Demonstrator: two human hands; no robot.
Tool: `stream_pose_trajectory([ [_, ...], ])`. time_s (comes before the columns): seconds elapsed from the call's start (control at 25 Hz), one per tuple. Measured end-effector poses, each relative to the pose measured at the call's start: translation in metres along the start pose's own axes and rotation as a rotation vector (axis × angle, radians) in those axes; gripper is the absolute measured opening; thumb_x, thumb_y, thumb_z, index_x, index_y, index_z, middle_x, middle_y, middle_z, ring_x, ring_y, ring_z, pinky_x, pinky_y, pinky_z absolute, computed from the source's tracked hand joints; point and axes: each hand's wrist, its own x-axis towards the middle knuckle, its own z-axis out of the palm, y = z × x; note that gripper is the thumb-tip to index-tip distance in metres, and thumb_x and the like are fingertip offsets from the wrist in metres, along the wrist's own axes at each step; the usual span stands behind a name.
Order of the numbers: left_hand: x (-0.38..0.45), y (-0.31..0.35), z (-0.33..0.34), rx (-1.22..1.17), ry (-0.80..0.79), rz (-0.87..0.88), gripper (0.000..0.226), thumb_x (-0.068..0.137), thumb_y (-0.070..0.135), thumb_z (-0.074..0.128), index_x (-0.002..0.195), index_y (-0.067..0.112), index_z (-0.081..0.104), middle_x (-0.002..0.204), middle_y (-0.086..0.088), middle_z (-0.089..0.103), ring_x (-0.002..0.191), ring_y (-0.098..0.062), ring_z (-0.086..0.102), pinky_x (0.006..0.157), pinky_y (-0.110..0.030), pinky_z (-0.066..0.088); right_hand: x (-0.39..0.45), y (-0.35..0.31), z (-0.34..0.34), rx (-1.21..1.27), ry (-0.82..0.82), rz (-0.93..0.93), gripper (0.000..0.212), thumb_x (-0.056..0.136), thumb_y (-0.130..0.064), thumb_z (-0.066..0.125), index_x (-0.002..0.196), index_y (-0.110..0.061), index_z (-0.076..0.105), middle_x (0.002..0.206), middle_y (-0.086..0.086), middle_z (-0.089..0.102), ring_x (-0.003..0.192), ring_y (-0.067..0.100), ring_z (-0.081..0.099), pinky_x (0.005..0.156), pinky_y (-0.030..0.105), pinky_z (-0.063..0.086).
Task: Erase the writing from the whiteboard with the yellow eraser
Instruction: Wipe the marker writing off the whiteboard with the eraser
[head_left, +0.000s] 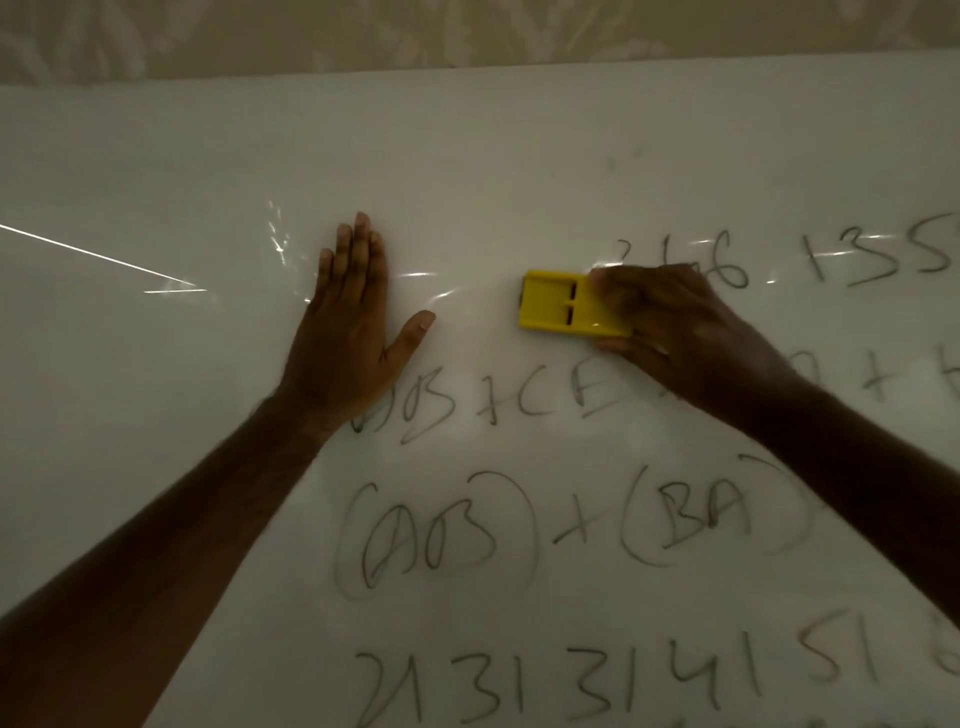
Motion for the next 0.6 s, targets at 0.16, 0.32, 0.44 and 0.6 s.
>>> stream_pose_trajectory([
  [0.16, 0.007, 0.017, 0.001, 0.004, -0.027, 0.018, 0.107, 0.106, 0.078, 0.015, 0.168, -0.009, 0.012, 0.179, -0.027, 0.006, 0.168, -0.041, 0.005, 0.137, -0.050, 0.008, 0.024, 0.044, -0.011, -0.024, 0.072, 0.160, 0.049, 0.102, -0.031, 0.062, 0.137, 0.003, 0.060, 0.141, 0.024, 0.060, 0.124, 0.031, 0.049, 0.107, 0.044, 0.038],
  [0.32, 0.015, 0.039, 0.007, 0.004, -0.024, 0.046, 0.109, 0.105, 0.080, 0.016, 0.168, -0.010, 0.014, 0.179, -0.028, 0.007, 0.167, -0.041, 0.006, 0.137, -0.045, 0.002, 0.036, 0.029, 0.008, 0.020, 0.075, 0.173, 0.054, 0.102, -0.033, 0.061, 0.143, 0.002, 0.057, 0.141, 0.024, 0.061, 0.123, 0.034, 0.050, 0.109, 0.044, 0.038],
  [0.44, 0.015, 0.051, 0.011, 0.014, -0.023, 0.073, 0.109, 0.105, 0.079, 0.018, 0.167, -0.010, 0.015, 0.179, -0.027, 0.008, 0.167, -0.041, 0.008, 0.137, -0.043, 0.002, -0.001, 0.009, 0.001, 0.039, 0.004, 0.049, 0.051, 0.103, -0.032, 0.062, 0.143, 0.000, 0.057, 0.144, 0.020, 0.060, 0.120, 0.037, 0.058, 0.108, 0.049, 0.046],
  [0.6, 0.014, 0.058, 0.012, 0.022, -0.028, 0.066, 0.109, 0.105, 0.080, 0.018, 0.168, -0.009, 0.013, 0.179, -0.026, 0.007, 0.168, -0.040, 0.005, 0.137, -0.043, 0.002, -0.026, 0.031, -0.019, -0.016, 0.012, 0.080, 0.051, 0.104, -0.035, 0.058, 0.141, -0.001, 0.059, 0.144, 0.019, 0.060, 0.121, 0.036, 0.056, 0.108, 0.050, 0.046],
])
